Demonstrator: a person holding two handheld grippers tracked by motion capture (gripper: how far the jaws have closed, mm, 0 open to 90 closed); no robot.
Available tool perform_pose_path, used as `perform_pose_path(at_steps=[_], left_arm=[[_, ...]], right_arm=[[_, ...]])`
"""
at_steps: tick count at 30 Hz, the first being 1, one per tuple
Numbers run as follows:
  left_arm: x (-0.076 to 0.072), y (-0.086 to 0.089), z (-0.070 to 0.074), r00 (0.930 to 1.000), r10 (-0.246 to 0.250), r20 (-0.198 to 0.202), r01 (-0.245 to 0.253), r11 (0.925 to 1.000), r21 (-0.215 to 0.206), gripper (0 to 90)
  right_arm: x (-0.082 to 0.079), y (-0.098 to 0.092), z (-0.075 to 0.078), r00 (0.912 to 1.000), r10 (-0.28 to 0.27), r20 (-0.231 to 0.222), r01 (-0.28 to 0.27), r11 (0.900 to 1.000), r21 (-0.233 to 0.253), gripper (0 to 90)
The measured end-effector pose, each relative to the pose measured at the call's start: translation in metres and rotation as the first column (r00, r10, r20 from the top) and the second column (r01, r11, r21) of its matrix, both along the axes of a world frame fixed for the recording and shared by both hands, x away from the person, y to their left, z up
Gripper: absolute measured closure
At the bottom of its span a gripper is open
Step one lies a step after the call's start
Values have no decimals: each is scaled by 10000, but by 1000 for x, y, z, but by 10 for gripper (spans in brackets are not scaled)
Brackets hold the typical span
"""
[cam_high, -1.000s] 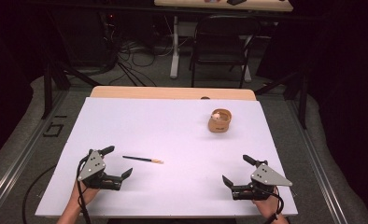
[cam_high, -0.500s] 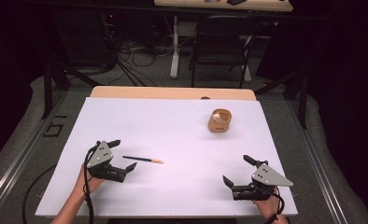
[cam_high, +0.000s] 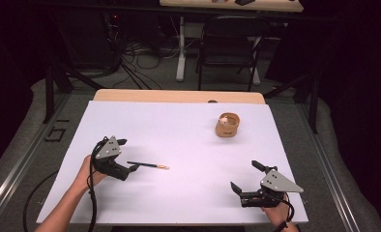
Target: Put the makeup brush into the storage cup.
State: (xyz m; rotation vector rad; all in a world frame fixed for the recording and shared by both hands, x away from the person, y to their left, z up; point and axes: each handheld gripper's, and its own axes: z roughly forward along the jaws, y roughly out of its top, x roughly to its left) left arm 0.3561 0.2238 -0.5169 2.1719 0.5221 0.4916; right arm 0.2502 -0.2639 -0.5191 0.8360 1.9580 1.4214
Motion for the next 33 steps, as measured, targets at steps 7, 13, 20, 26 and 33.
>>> perform_pose_path(at_steps=[7, 13, 20, 26, 33], left_arm=[[13, -6, 11, 9917, -1164, -554, 1229, 9835, 1330, 0], [23, -12, 18, 9774, -1866, -998, 2062, 9456, 2517, 0], [34, -19, 22, 9618, -2283, -1513, 2693, 8888, 3709, 0], [40, -24, 19, 9596, -2326, -1580, 2806, 8288, 4841, 0], [46, -28, 16, 9467, -2503, -2029, 3212, 7832, 5324, 25]], right_arm=[[0, 1, 0, 10000, 51, -29, -51, 10000, -5, 0], [0, 0, 0, 9999, 89, -66, -89, 10000, -5, 0], [0, 0, 0, 9999, 129, -86, -129, 9999, -6, 0], [1, 1, -1, 9998, 151, -117, -150, 9999, 25, 0], [1, 1, -1, 9998, 160, -120, -159, 9999, 51, 0]])
